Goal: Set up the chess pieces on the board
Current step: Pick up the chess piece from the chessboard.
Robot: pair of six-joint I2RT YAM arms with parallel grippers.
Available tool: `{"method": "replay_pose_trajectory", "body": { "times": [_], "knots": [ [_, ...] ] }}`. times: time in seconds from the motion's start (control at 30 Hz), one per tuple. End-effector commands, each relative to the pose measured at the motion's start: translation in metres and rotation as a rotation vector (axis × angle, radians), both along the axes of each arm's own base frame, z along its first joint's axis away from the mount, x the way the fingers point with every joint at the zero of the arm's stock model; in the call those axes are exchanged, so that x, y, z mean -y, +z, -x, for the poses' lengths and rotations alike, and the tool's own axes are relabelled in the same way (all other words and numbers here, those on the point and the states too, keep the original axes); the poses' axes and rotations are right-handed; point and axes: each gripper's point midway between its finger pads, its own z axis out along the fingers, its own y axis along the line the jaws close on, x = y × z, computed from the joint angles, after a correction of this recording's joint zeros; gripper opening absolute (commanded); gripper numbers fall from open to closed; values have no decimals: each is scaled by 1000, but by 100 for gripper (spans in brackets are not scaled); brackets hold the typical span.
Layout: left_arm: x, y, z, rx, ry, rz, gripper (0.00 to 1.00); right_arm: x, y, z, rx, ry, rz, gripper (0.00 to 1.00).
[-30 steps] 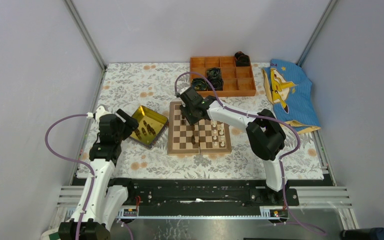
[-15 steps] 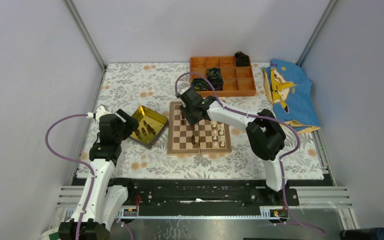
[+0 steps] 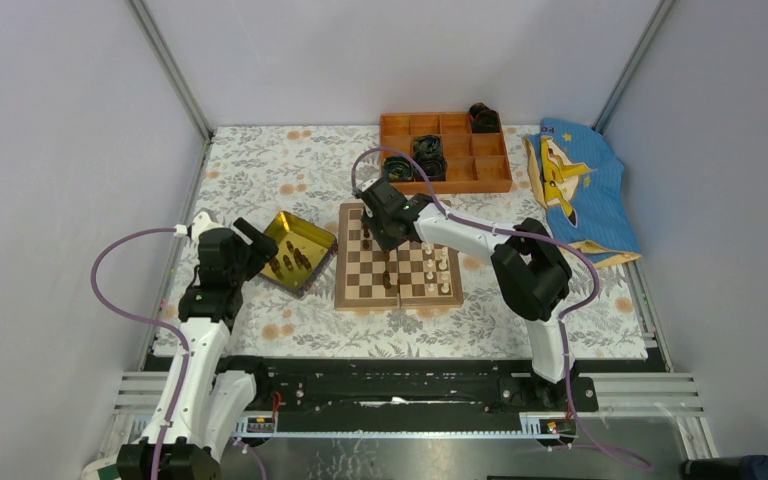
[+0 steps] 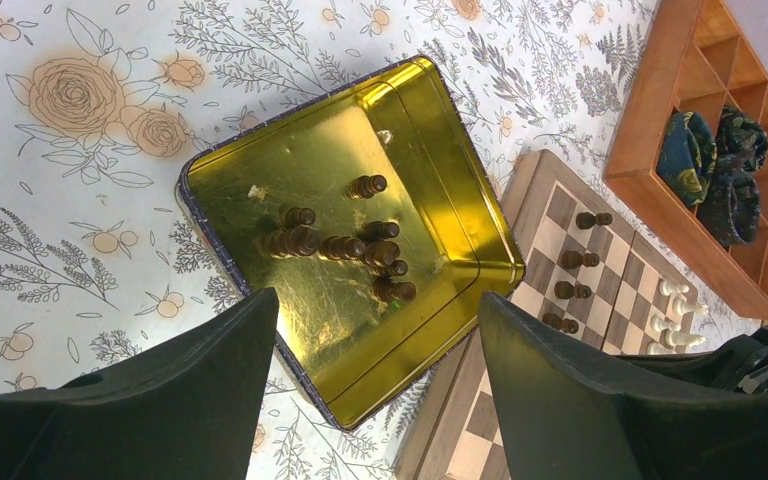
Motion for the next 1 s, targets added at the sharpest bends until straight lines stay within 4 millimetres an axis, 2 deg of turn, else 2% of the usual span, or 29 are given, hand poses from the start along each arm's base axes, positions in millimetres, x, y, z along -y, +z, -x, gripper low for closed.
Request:
{"method": "replay_pose_trajectory", "body": {
  "times": [0.0, 0.3, 0.53, 0.97],
  "knots": [
    [4, 7, -6, 50, -14, 13, 81, 3, 10, -1, 5, -15, -16, 24],
    [4, 7, -6, 49, -11, 11, 81, 0, 26, -7, 40, -3, -31, 17],
    [2, 7, -5, 52, -6, 6, 81, -3, 43, -13, 77, 9, -42, 16],
    [0, 9, -4, 56, 4, 0, 81, -3, 57, -15, 110, 21, -49, 16]
  ]
}}
